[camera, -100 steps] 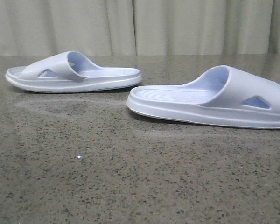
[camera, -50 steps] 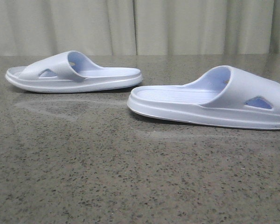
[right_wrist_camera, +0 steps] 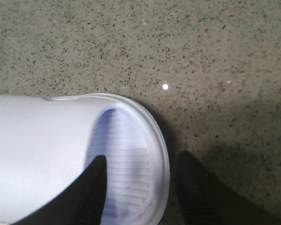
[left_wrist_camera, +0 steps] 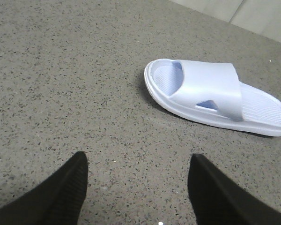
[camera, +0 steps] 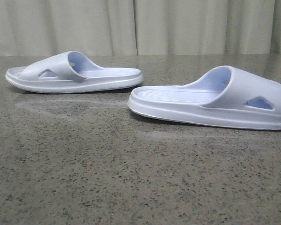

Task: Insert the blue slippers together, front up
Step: 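Lower the right gripper and pinch the heel rim of its slipper, then lower the left gripper and pinch the heel rim of its slipper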

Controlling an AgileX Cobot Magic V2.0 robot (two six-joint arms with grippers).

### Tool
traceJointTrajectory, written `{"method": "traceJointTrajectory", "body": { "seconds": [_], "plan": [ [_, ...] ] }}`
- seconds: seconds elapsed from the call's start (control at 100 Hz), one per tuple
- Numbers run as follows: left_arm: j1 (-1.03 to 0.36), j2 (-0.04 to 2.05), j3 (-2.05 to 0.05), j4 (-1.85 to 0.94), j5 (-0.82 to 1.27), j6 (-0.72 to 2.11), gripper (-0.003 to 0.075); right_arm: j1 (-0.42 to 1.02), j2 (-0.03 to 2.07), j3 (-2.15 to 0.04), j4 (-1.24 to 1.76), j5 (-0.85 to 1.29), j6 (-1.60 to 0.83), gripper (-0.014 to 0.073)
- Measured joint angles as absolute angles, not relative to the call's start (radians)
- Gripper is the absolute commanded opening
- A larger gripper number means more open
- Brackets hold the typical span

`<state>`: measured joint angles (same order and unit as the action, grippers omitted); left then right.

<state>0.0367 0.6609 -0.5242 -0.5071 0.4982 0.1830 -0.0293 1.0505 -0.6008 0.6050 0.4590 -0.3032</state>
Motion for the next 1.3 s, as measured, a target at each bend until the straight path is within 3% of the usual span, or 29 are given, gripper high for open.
{"method": "traceJointTrajectory", "body": {
  "seconds": [0.27, 0.47, 0.56, 0.71, 0.94, 1.3],
  "plan": [
    [0.037, 0.677, -0.525, -0.508, 0.503, 0.194, 0.0412, -0.064, 1.147, -0.634, 0.608, 0.510, -0.343, 0.0288],
    [0.037, 0.713, -0.525, -0.514, 0.505, 0.208, 0.0412, -0.131, 1.186, -0.642, 0.756, 0.619, -0.544, 0.0274],
    [0.037, 0.737, -0.525, -0.519, 0.507, 0.212, 0.0412, -0.167, 1.213, -0.655, 0.815, 0.679, -0.621, 0.0187],
    [0.037, 0.785, -0.526, -0.574, 0.503, 0.256, 0.0412, -0.197, 1.231, -0.672, 0.846, 0.722, -0.658, -0.0106],
    [0.037, 0.939, -0.593, -0.746, 0.504, 0.410, 0.0412, -0.199, 1.232, -0.676, 0.866, 0.726, -0.662, -0.0104],
    [0.037, 1.323, -0.879, -0.953, 0.600, 0.584, 0.0412, -0.199, 1.232, -0.676, 0.868, 0.726, -0.664, -0.0104]
  ]
}}
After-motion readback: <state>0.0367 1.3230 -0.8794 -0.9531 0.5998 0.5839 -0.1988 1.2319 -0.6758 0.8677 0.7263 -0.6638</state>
